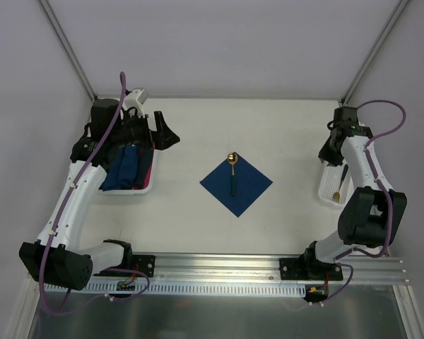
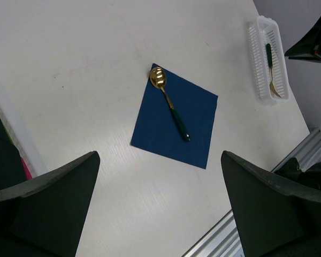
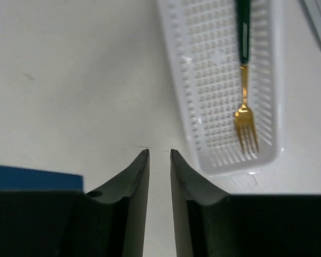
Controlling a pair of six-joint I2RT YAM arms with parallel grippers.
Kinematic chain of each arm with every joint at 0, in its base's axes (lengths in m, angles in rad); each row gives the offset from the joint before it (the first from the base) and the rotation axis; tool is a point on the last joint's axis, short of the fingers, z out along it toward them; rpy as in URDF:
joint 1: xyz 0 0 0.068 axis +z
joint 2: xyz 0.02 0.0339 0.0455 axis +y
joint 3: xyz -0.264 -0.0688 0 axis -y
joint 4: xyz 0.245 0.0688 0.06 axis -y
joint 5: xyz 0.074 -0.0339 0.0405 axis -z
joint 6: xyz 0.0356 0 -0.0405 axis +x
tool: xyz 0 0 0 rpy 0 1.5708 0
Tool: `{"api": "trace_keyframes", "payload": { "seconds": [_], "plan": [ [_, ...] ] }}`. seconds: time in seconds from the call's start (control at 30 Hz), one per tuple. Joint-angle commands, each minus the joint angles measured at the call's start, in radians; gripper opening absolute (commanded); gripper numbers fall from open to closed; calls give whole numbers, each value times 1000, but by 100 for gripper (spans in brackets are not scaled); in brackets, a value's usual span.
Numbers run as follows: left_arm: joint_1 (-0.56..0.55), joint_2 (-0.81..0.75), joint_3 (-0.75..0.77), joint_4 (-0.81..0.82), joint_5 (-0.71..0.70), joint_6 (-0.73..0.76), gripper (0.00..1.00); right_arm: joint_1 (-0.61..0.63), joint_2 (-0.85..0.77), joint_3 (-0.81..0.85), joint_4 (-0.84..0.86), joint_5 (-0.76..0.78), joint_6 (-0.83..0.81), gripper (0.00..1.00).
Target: Place the utensils on the paper napkin and roll it up
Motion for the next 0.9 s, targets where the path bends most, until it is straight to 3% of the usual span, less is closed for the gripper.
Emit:
{"api": "trace_keyframes", "payload": {
  "seconds": [0.0,0.33,0.67,0.87],
  "plan": [
    [9,0,47,12,28,21,99,-66,43,-26,-12,84,-37,24],
    [9,14,43,7,25,27,99,-227,180,16,61,97,-104,18],
    [9,14,33,0,2,47,99,-278,307,36,116,42,-75,18],
    [9,19,36,-2,-7,58,99,-281,319,23,145,66,-60,23]
  ]
}}
